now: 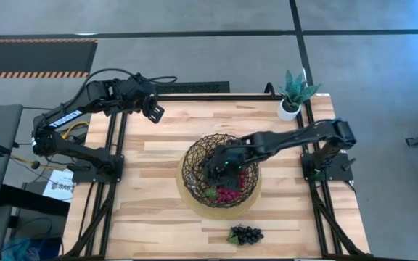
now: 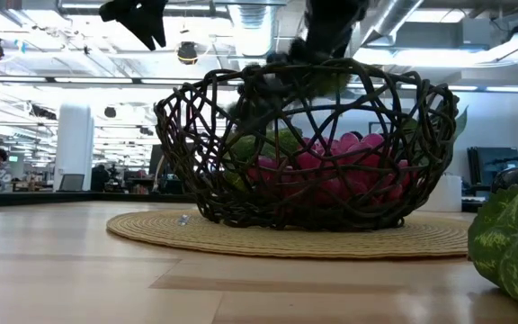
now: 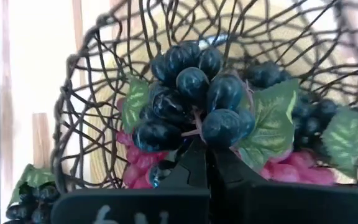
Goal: Build produce basket
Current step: Put the top black grapes into the black wire basket, then put the black grapes into the black wire basket
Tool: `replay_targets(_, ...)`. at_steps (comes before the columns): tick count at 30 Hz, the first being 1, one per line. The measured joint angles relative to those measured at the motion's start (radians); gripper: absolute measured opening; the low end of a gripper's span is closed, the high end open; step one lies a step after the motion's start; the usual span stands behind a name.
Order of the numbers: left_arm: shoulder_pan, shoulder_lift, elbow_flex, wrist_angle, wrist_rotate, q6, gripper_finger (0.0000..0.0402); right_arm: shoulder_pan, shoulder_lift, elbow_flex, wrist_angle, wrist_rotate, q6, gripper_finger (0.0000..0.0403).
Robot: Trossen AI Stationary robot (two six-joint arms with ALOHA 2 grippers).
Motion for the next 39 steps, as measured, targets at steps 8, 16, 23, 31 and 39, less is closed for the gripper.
replay_targets(8, -0.02, 0.0, 0.0, -0.023, 0.013, 0.02, 0.0146, -0.031, 0.109, 0.0, 0.035, -0.004, 0.057, 0.0001)
replay_targets(16, -0.049, 0.0, 0.0, -0.026, 0.017, 0.055, 0.0146, -0.035, 0.143, -0.002, 0.064, -0.009, 0.109, 0.0025)
replay_targets(23, -0.069, 0.0, 0.0, -0.024, 0.017, 0.072, 0.0146, -0.021, 0.125, 0.0, 0.072, -0.034, 0.183, 0.0092)
replay_targets(31, -0.097, 0.0, 0.0, -0.025, 0.036, 0.072, 0.0146, -0.022, 0.125, 0.09, 0.023, -0.09, 0.204, 0.0157)
replay_targets(39, -0.137, 0.0, 0.0, -0.024, 0.047, 0.099, 0.0146, -0.022, 0.126, 0.368, -0.128, -0.109, 0.19, 0.0197)
